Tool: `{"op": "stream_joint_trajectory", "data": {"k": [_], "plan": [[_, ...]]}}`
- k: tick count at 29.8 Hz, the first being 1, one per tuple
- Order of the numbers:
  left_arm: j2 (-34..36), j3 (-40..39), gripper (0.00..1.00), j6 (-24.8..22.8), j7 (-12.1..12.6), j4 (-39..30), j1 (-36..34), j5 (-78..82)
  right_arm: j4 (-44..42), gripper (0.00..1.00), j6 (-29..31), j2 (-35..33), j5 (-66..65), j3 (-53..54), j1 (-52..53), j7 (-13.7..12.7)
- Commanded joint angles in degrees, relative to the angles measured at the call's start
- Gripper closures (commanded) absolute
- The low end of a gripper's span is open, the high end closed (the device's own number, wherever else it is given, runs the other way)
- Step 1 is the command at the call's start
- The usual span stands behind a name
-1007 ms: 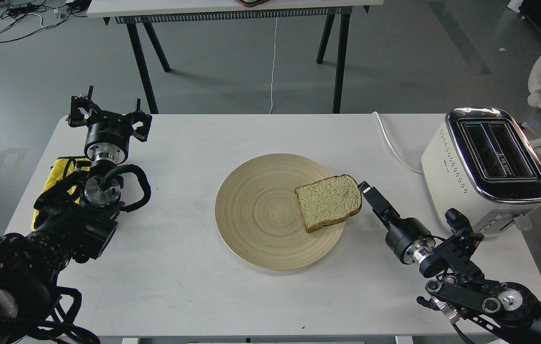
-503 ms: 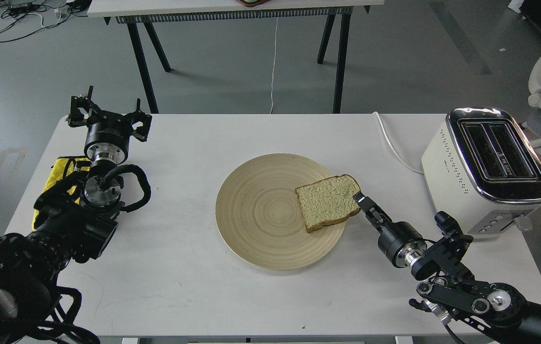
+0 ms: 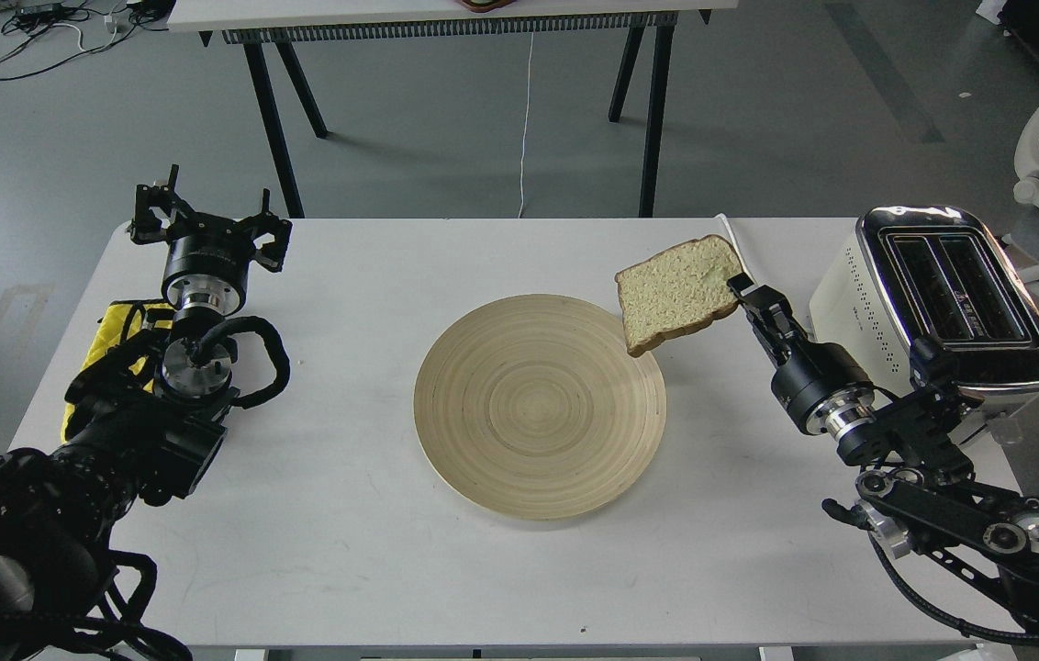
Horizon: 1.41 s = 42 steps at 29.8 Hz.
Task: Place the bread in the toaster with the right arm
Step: 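Lift the bread slice with the right gripper above the toaster, then lower the bread slice into the toaster slot and release it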
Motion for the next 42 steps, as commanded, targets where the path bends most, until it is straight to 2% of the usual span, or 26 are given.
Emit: {"op": "stream_joint_trajectory", "data": {"k": [1, 4, 9, 13, 23, 34, 42], "plan": [[0.00, -0.02, 0.00, 0.00, -0.02, 0.00, 0.00, 0.01, 5.31, 1.00, -0.01, -9.60, -0.10, 4.53, 1.93, 0.07], [0.00, -0.02, 0.00, 0.00, -0.02, 0.00, 0.00, 0.01, 6.64, 1.00, -0.01, -19.53, -0.88, 4.63, 3.43, 0.24], [0.00, -0.02, 0.00, 0.00, 0.07, 0.00, 0.00, 0.01, 6.37, 1.00, -0.01, -33.07, -12.99, 3.75, 3.35, 0.51], [0.00, 0.07, 0.00, 0.00, -0.02, 0.00, 0.00, 0.01, 6.29, 1.00, -0.01, -38.98, -17.93, -0.28, 2.91, 0.59], [0.00, -0.02, 0.00, 0.00, -0.02, 0.00, 0.00, 0.01, 2.95, 1.00, -0.01, -38.81, -18.99, -8.11, 2.73, 0.42], [0.00, -0.02, 0.00, 0.00, -0.02, 0.00, 0.00, 0.01, 1.37, 1.00, -0.01, -38.11, -18.82, -9.70, 2.55, 0.42], [0.00, -0.02, 0.00, 0.00, -0.02, 0.00, 0.00, 0.01, -2.49, 1.00, -0.01, -33.90, -18.82, -11.10, 1.76, 0.33]]}}
